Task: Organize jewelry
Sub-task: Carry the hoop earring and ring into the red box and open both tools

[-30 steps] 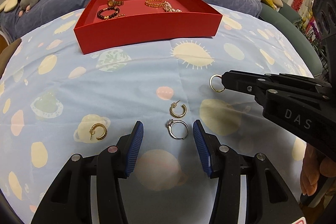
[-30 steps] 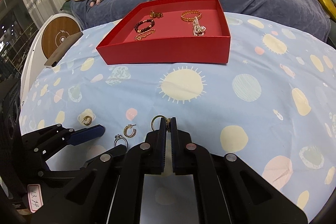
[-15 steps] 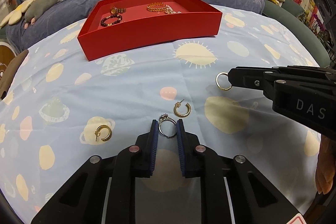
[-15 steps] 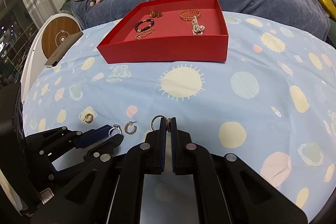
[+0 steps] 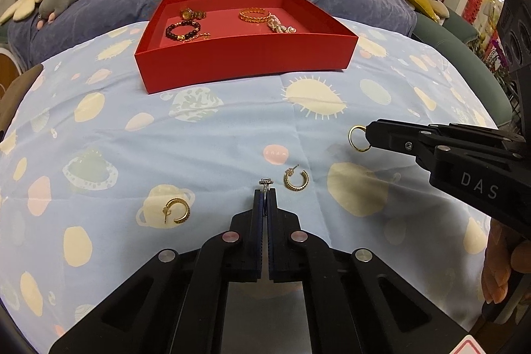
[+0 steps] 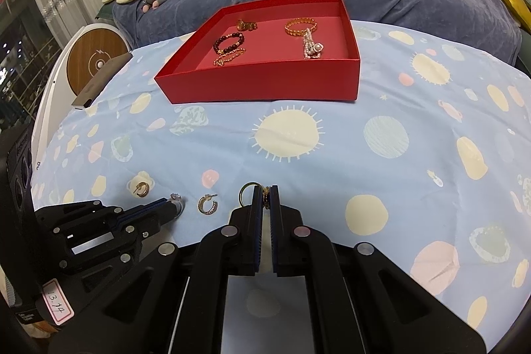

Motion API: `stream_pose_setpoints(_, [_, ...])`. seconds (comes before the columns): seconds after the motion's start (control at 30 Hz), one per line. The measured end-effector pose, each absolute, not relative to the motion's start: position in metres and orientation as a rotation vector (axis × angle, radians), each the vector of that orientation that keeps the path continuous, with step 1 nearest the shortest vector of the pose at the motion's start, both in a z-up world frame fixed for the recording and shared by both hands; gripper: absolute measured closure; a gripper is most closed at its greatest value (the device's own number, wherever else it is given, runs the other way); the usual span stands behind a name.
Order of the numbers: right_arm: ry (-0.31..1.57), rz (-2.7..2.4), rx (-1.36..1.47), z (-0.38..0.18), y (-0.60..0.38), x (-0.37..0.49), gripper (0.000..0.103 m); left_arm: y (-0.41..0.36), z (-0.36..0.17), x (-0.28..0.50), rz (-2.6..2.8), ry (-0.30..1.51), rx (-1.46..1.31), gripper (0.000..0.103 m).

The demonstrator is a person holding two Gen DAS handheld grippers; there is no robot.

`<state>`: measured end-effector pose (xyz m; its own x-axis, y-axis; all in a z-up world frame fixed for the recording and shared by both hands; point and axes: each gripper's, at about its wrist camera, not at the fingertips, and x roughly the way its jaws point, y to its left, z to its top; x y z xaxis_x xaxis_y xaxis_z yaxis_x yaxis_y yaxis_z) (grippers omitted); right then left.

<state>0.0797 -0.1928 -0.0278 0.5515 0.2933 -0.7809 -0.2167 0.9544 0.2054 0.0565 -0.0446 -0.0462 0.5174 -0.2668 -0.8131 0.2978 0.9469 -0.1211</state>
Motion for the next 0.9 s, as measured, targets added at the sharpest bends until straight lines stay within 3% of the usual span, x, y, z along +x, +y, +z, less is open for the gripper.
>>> stream_pose_setpoints(0.47, [0.907, 0.319, 0.095, -0.016, -0.191, 0.079, 0.100, -0.021, -0.017, 0.070, -0.313, 0.919, -0.053, 0.103])
stream_pose_setpoints(0.9, [0.784, 0.316, 0.128, 0.046, -0.198, 0.144, 0.100, -0.006, 0.042, 0.149, -0.271, 0.806, -0.123, 0.103])
